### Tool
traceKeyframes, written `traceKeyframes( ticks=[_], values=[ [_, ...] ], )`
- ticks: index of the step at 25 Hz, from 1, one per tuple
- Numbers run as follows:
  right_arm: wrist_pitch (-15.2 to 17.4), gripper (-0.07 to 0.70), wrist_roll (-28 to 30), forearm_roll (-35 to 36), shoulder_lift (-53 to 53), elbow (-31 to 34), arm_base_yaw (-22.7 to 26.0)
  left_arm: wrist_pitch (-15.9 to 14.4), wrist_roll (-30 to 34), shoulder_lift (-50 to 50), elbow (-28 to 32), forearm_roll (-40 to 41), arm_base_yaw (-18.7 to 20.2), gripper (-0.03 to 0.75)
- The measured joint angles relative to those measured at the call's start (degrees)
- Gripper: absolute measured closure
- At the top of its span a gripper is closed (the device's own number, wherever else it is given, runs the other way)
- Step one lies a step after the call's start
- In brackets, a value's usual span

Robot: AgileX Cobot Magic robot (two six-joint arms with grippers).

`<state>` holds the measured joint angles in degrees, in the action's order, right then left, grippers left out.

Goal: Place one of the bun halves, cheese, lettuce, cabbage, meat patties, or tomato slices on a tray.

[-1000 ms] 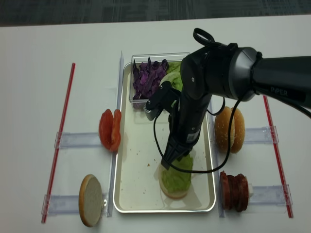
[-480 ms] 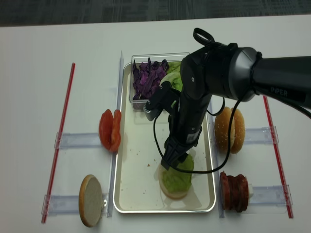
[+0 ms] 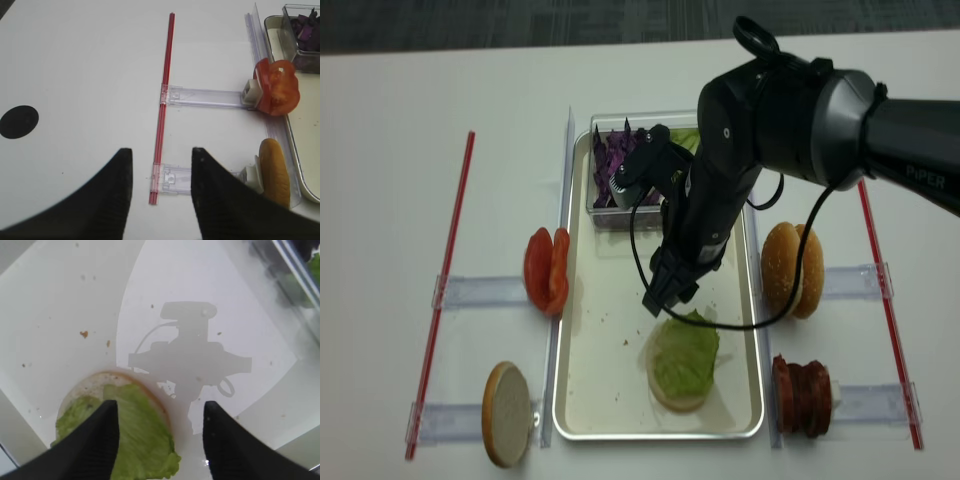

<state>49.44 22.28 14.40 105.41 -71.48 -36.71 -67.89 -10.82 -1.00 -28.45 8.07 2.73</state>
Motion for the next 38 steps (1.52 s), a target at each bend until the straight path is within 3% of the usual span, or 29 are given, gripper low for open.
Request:
traceKeyframes(
  ticks=[10, 22, 26, 32, 38],
  values=[
    [-1.6, 0.216, -0.4, 0.1, 0.0, -3.2, 7.2, 0.0, 0.0, 0.0, 0.0, 0.0, 0.0, 0.444],
    [-5.9, 0.216, -3.3, 0.2, 0.0, -3.5, 21.4, 0.0, 0.0, 0.0, 0.0, 0.0, 0.0, 0.444],
    [-6.4, 0.216, -6.8, -0.9, 0.0, -3.5, 26.1, 0.0, 0.0, 0.0, 0.0, 0.0, 0.0, 0.444],
    [-6.4, 0.216, -13.3, -3.2, 0.0, -3.5, 30.8, 0.0, 0.0, 0.0, 0.0, 0.0, 0.0, 0.444],
    [-4.0, 0.216, -16.6, -7.4, 0.0, -3.5, 35.3, 0.0, 0.0, 0.0, 0.0, 0.0, 0.0, 0.444]
  ],
)
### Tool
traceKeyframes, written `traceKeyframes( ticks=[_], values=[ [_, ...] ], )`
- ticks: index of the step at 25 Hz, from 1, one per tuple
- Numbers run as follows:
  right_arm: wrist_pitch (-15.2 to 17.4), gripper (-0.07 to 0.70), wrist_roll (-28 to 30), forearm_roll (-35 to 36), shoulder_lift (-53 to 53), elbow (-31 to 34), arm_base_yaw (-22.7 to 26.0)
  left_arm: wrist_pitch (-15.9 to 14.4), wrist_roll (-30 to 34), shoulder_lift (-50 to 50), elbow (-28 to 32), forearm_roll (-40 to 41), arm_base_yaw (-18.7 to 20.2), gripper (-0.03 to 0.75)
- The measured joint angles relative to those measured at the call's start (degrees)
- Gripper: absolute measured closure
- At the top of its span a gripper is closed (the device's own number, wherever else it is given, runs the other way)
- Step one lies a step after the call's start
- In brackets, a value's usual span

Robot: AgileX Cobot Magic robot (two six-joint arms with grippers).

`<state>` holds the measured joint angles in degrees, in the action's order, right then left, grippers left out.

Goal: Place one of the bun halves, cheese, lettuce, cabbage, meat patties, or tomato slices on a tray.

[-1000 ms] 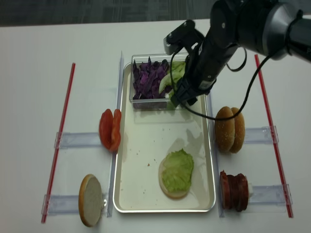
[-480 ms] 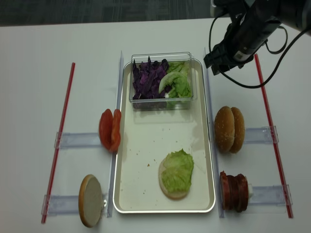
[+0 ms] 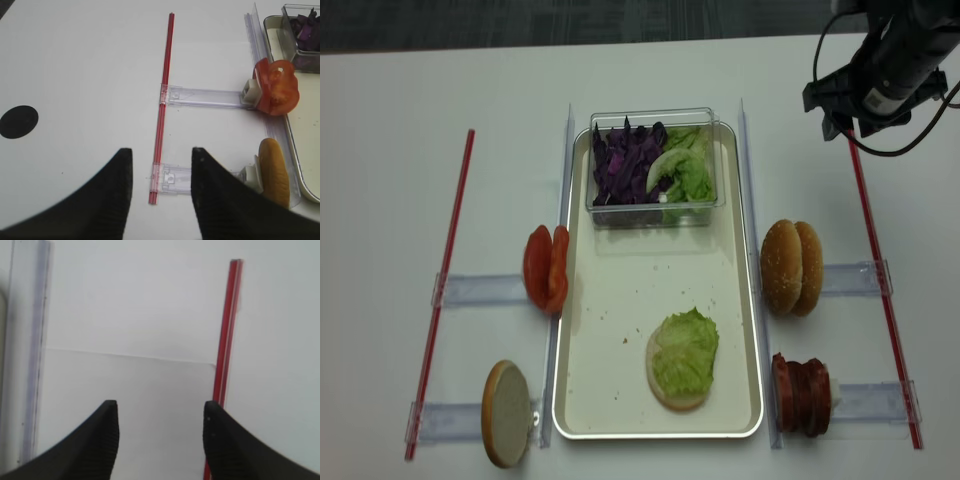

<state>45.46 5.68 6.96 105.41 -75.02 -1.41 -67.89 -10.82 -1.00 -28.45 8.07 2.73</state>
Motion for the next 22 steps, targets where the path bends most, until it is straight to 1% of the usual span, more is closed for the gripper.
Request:
traceKeyframes(
  ticks=[5, 11, 15, 16, 22],
  values=[
    [1.0, 0.216, -1.3, -2.6, -1.0, 0.0, 1.0, 0.0, 0.0, 0.0, 0.0, 0.0, 0.0, 0.444],
    [2.6, 0.216, -1.7, -3.5, -4.4, 0.0, 1.0, 0.0, 0.0, 0.0, 0.0, 0.0, 0.0, 0.444],
    [2.9, 0.216, -2.3, -3.6, -11.0, 4.3, 1.0, 0.0, 0.0, 0.0, 0.0, 0.0, 0.0, 0.444],
    [2.9, 0.216, -2.3, -3.6, -11.0, 4.3, 1.0, 0.0, 0.0, 0.0, 0.0, 0.0, 0.0, 0.444],
    [3.4, 0.216, -2.7, -3.7, -22.4, 12.8, 1.0, 0.0, 0.0, 0.0, 0.0, 0.0, 0.0, 0.444]
  ],
)
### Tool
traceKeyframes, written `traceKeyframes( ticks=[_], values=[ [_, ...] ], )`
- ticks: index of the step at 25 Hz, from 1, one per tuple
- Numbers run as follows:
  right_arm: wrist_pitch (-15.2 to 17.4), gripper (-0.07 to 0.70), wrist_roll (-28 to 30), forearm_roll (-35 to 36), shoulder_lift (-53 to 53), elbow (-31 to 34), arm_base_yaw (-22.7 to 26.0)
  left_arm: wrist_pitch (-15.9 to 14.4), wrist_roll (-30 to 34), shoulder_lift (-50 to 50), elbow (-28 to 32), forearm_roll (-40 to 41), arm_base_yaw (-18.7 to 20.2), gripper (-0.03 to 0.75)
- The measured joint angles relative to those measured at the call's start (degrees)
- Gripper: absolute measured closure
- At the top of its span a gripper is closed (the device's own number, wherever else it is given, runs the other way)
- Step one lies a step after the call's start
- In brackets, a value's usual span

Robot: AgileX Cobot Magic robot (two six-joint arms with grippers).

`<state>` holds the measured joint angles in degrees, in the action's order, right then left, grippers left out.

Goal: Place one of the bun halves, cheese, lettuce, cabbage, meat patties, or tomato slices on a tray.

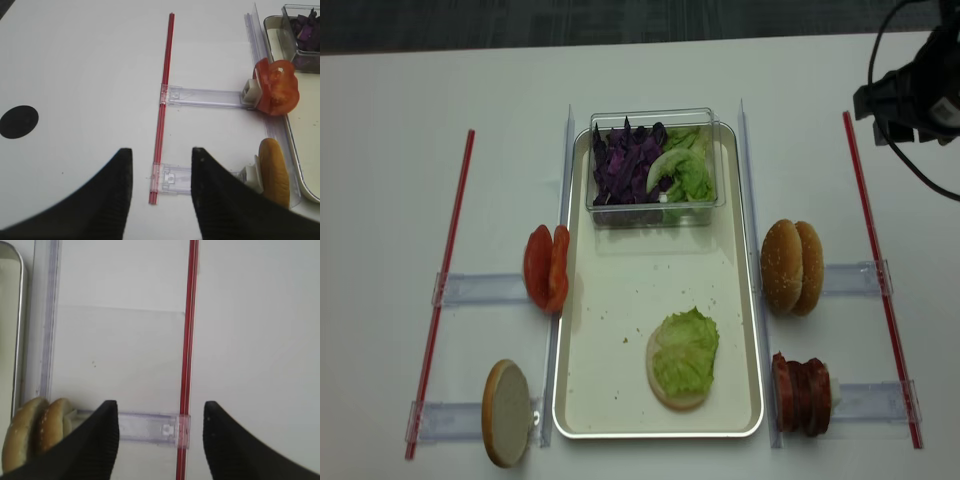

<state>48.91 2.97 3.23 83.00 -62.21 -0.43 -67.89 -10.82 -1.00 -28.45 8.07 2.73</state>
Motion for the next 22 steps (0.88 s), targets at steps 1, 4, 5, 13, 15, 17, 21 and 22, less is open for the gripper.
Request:
traceKeyframes(
  ticks=[1, 4, 5, 13, 15, 17, 21, 22],
  values=[
    [0.4, 0.216, 0.0, 0.1, -3.9, 2.7, 0.0, 0.0, 0.0, 0.0, 0.0, 0.0, 0.0, 0.444],
    [0.8, 0.216, 0.0, 0.4, -8.9, 6.1, 0.0, 0.0, 0.0, 0.0, 0.0, 0.0, 0.0, 0.444],
    [1.1, 0.216, 0.0, 0.7, -10.9, 7.5, 0.0, 0.0, 0.0, 0.0, 0.0, 0.0, 0.0, 0.444],
    [9.4, 0.216, 0.0, 1.0, -33.0, 19.9, 0.0, 0.0, 0.0, 0.0, 0.0, 0.0, 0.0, 0.444],
    [12.3, 0.216, 0.0, 1.0, -37.6, 21.9, 0.0, 0.0, 0.0, 0.0, 0.0, 0.0, 0.0, 0.444],
    [13.1, 0.216, 0.0, 1.0, -40.0, 23.0, 0.0, 0.0, 0.0, 0.0, 0.0, 0.0, 0.0, 0.444],
    [16.8, 0.216, 0.0, 1.2, -50.5, 27.9, 0.0, 0.0, 0.0, 0.0, 0.0, 0.0, 0.0, 0.444],
    [17.7, 0.216, 0.0, 1.2, -52.0, 28.5, 0.0, 0.0, 0.0, 0.0, 0.0, 0.0, 0.0, 0.444]
  ],
)
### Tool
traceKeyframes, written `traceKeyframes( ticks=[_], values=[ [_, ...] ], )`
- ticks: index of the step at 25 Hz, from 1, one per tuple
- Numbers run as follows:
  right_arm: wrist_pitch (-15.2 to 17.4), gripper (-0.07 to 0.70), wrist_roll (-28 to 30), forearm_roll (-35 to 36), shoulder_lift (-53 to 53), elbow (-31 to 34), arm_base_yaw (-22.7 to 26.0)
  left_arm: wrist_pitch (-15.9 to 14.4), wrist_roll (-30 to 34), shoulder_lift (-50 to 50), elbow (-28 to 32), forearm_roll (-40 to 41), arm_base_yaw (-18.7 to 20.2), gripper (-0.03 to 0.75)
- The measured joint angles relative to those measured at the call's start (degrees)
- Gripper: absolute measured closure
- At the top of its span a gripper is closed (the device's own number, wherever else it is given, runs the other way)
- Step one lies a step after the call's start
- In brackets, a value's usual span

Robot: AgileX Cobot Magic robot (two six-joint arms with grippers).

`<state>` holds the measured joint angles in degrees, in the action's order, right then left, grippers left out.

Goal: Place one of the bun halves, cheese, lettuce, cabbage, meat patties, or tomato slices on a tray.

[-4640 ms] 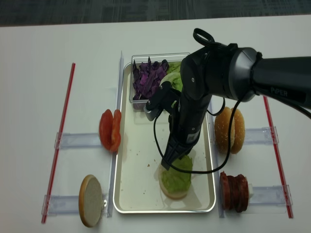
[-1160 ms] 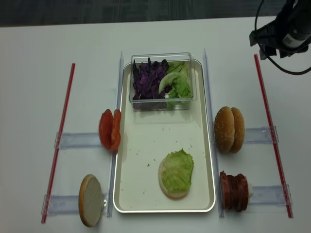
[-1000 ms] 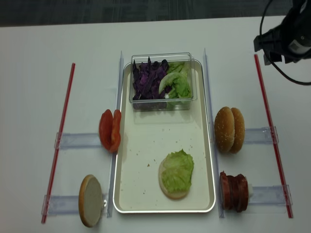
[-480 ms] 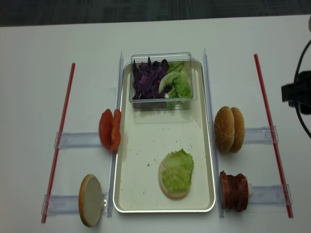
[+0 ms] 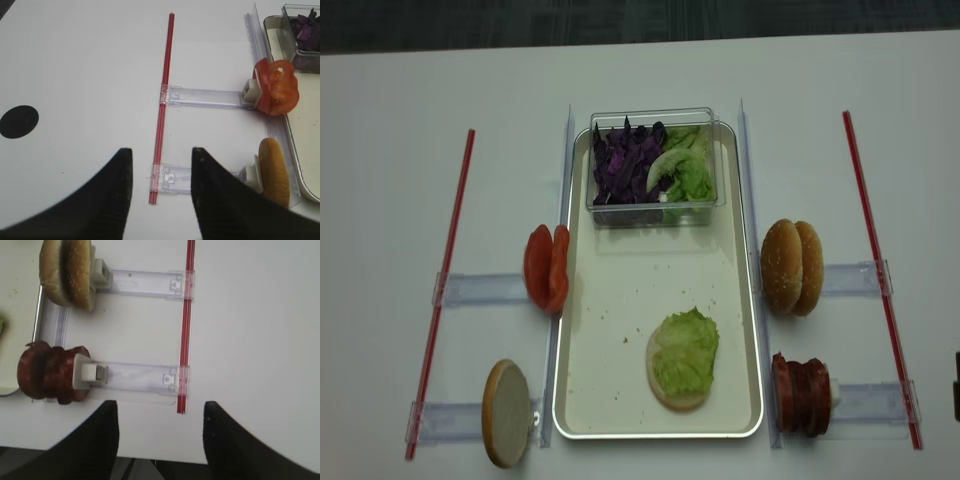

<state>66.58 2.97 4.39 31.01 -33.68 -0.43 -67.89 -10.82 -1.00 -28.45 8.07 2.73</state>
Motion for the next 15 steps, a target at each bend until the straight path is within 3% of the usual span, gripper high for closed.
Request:
traceKeyframes(
  ticks=[6, 15],
  values=[
    [5.0, 0.216, -0.1, 0.1, -6.7, 1.3, 0.0, 0.0, 0.0, 0.0, 0.0, 0.0, 0.0, 0.444],
    [5.5, 0.216, -0.1, 0.2, -8.6, 1.4, 0.0, 0.0, 0.0, 0.0, 0.0, 0.0, 0.0, 0.444]
  ],
)
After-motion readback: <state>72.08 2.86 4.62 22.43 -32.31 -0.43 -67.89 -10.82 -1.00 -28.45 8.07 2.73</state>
